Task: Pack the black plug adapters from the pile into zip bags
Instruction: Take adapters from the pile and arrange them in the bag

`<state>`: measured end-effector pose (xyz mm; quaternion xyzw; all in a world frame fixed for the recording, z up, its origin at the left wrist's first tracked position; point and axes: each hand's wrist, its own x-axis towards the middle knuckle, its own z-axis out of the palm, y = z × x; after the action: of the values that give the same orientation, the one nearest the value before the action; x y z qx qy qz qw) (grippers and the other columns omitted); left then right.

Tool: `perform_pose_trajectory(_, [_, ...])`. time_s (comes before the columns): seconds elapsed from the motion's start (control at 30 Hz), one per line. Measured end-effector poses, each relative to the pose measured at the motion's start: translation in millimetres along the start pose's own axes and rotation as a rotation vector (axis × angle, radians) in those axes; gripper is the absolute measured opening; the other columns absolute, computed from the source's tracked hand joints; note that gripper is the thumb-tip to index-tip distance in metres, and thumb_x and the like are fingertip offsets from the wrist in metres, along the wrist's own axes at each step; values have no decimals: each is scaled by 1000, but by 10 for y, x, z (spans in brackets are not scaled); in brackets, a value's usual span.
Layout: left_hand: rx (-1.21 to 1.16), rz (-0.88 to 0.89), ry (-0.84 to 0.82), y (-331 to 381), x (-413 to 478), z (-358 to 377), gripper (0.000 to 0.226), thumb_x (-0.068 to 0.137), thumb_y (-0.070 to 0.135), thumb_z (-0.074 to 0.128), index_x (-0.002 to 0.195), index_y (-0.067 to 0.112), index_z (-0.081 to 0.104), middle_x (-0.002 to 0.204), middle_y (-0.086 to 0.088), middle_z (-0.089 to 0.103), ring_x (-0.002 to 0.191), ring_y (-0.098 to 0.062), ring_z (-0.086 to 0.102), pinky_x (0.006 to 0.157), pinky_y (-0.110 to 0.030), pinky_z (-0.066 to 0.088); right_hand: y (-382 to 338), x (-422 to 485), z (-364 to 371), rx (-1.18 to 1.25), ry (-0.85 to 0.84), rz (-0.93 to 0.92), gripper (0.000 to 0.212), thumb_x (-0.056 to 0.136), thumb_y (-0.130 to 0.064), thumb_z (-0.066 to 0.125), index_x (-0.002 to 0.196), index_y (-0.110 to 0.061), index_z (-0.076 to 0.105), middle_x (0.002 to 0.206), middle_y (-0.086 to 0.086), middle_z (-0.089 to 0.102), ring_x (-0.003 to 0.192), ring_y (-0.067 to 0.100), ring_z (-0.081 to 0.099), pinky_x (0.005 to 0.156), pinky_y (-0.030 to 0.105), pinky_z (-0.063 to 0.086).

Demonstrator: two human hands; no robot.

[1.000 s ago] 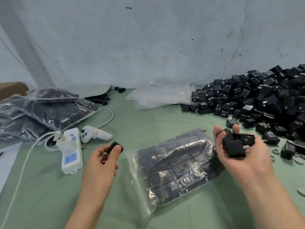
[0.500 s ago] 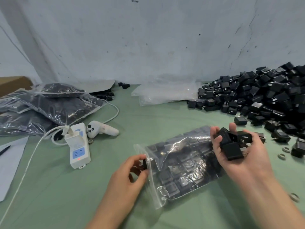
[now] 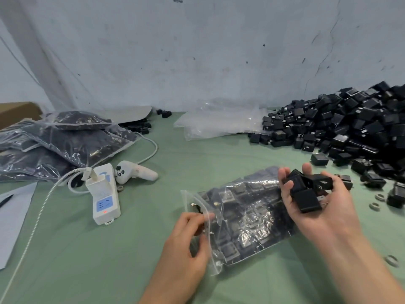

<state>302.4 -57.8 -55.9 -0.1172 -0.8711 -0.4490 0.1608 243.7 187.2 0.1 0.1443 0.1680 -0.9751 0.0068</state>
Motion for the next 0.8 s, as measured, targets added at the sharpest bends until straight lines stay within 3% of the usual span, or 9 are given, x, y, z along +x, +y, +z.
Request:
perform_pose_trajectory(0.07, [-79, -26, -58, 70, -39, -21, 41, 90, 18, 53, 114, 50, 62, 114, 14, 60, 85, -14, 63, 71, -22, 49, -2, 3, -4, -4, 2, -1, 23, 95, -30, 51, 93, -18, 70, 124, 16, 67, 97, 30, 72, 63, 27, 58])
perform_pose_trajectory(0.17, [-226, -140, -91, 152, -48, -64, 27, 91, 48, 46, 110, 45, 65, 112, 14, 67, 95, -8, 63, 76, -7, 43, -7, -5, -16, 7, -2, -3, 23, 94, -31, 52, 94, -17, 71, 125, 16, 66, 98, 30, 72, 65, 27, 58])
perform_pose_trajectory(0.27, [-342, -278, -58, 166, 3, -65, 44, 89, 68, 54, 99, 28, 70, 91, 13, 73, 83, -6, 64, 73, -7, 43, -4, -9, -25, 10, -15, 2, 22, 94, -31, 53, 95, -18, 71, 126, 16, 66, 99, 29, 72, 66, 27, 58])
perform_pose_trajectory(0.33, [-394, -343, -22, 179, 55, -33, 41, 86, 54, 61, 92, 15, 69, 85, 12, 73, 75, -7, 63, 69, -10, 46, 1, -9, -20, 5, -16, 5, 22, 94, -31, 52, 94, -18, 71, 125, 15, 66, 98, 29, 72, 65, 27, 58])
perform_pose_trajectory(0.47, [-579, -496, -18, 193, 126, 24, 21, 101, 24, 48, 98, 7, 61, 100, 2, 77, 82, -14, 70, 74, -24, 54, -4, -11, -12, 3, -15, 3, 22, 94, -30, 52, 94, -18, 71, 125, 15, 66, 98, 30, 72, 64, 27, 58])
perform_pose_trajectory(0.63, [-954, -676, -29, 232, 215, 20, 19, 104, 12, 41, 100, -4, 49, 102, -22, 74, 69, -25, 70, 57, -30, 58, 1, -20, -7, 4, -30, 8, 21, 94, -29, 53, 97, -18, 71, 126, 16, 66, 99, 30, 71, 64, 27, 58])
perform_pose_trajectory(0.73, [-1111, -718, -34, 189, 256, -18, 13, 99, 9, 47, 106, -2, 49, 105, -26, 72, 75, -33, 73, 57, -33, 60, 22, -12, -4, -2, -36, 15, 21, 94, -29, 53, 96, -18, 71, 125, 15, 66, 99, 29, 71, 63, 27, 57])
perform_pose_trajectory(0.8, [-1191, -737, -41, 148, 283, -74, 26, 89, 13, 57, 112, 2, 51, 109, -26, 71, 81, -35, 74, 60, -34, 61, 42, -4, -2, -5, -40, 26, 20, 93, -30, 54, 95, -19, 71, 123, 13, 67, 100, 29, 70, 63, 26, 57])
